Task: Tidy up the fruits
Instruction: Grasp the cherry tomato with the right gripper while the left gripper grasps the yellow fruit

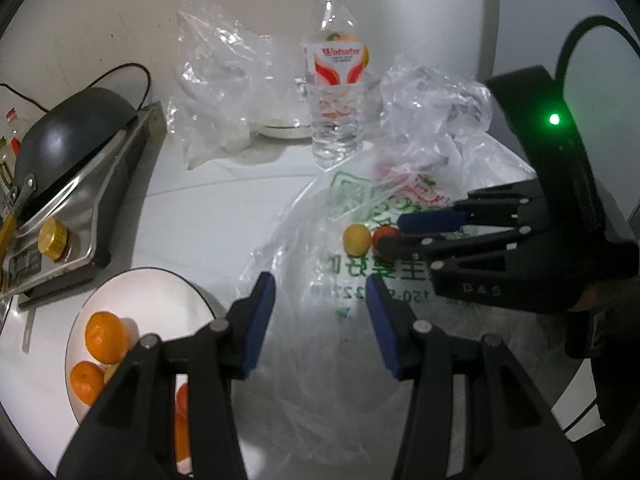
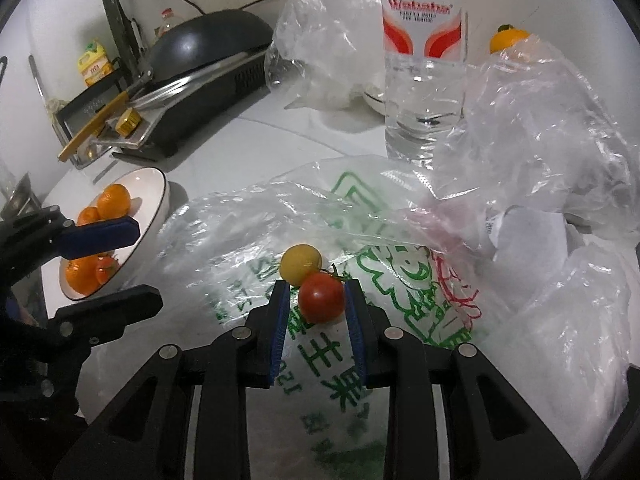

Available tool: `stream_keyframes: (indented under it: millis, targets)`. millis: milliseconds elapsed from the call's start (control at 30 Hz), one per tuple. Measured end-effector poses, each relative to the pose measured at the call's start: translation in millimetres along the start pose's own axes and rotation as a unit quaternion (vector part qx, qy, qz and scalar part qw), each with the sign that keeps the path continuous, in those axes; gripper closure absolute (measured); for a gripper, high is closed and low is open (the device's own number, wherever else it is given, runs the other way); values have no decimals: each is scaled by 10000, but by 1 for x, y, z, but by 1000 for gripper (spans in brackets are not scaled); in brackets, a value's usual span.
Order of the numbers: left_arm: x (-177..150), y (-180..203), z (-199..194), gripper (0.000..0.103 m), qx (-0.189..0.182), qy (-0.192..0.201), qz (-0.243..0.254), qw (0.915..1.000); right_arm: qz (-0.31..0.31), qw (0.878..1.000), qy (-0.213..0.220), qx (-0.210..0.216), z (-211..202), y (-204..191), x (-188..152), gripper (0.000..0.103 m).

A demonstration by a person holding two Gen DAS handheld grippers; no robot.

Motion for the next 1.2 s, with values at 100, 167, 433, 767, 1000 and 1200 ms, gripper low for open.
stream_keyframes:
  millis: [100,167,433,767,1000,1200]
  targets:
    - [1,1,4,54,-20,-36,17,10000,-8,10000,-56,-17,5,2,-1,72]
    - [2,2,7,54,-27,-51,44,10000,-44,9999,-122,3,9,2,-3,72]
    - [8,11,18,54,-70,-106,181,9998,-115,9999,59,52,-3,5,-4,73]
    - [16,31,42,55,-314,-173,429,9984,231,9990,318,-215,-32,38,-11,73]
    - [17,40,69,55,-363,-367,478,9975,396,9978,466,-267,-45,55,-15,73]
    - [15,40,87,60,-311,-546,568,9964,447,9974,496,-263,-45,63,-17,73]
Point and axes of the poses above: each gripper's, at about its wrist camera, not at the fingertips, and z roughly the way its jaws point, y to its right, x to its top, the point moved 2 cm from there along z, roughly the way its jaws point, and after that the axes turned 11 degrees about y, right-handed, at the moved point
